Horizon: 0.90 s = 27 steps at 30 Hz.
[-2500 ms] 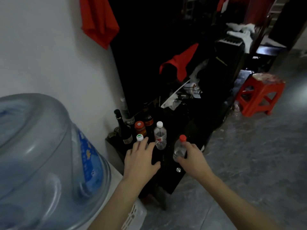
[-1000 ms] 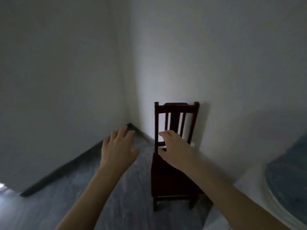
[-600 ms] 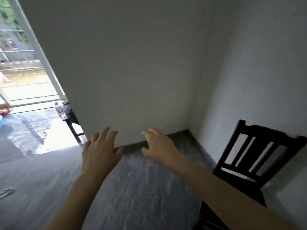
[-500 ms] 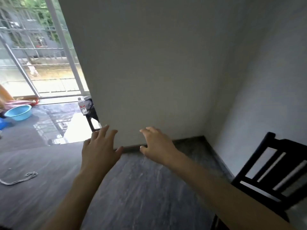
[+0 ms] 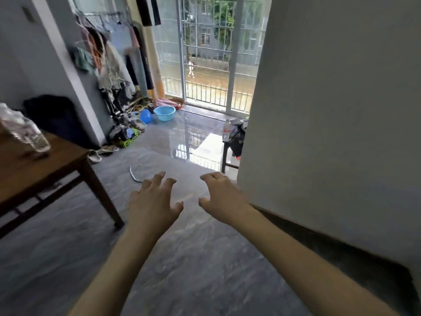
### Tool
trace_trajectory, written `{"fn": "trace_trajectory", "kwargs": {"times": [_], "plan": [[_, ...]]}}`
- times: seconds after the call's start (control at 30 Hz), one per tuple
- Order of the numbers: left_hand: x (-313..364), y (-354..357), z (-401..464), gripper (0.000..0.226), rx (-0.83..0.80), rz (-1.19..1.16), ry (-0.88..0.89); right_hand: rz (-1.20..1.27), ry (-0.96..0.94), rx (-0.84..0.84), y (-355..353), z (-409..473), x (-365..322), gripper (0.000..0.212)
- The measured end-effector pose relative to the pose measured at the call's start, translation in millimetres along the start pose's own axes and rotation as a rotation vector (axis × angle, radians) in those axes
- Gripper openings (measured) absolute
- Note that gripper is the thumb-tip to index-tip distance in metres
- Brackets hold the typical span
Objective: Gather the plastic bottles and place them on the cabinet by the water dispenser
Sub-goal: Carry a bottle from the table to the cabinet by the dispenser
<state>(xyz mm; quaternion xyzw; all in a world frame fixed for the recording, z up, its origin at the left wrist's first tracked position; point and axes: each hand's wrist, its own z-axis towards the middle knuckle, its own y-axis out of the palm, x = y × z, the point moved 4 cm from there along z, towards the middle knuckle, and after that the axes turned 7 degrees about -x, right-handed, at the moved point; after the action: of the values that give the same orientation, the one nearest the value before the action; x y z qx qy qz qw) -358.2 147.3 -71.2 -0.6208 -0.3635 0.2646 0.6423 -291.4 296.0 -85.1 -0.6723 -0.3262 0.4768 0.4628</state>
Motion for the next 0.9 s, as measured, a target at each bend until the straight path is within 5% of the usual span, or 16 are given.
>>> {"fn": "trace_trajectory", "kwargs": {"times": [0.47,0.9], "plan": [[-39,-12,100,0.066,0.045,-0.021,-0.364,-0.005,-0.352,-0.076,-22,158,-8,0.06],[-76,-9,185,0.066,0.037,-0.072,-0.51,-0.022,-0.464,-0.152,-24,272,-15,0.054]]}}
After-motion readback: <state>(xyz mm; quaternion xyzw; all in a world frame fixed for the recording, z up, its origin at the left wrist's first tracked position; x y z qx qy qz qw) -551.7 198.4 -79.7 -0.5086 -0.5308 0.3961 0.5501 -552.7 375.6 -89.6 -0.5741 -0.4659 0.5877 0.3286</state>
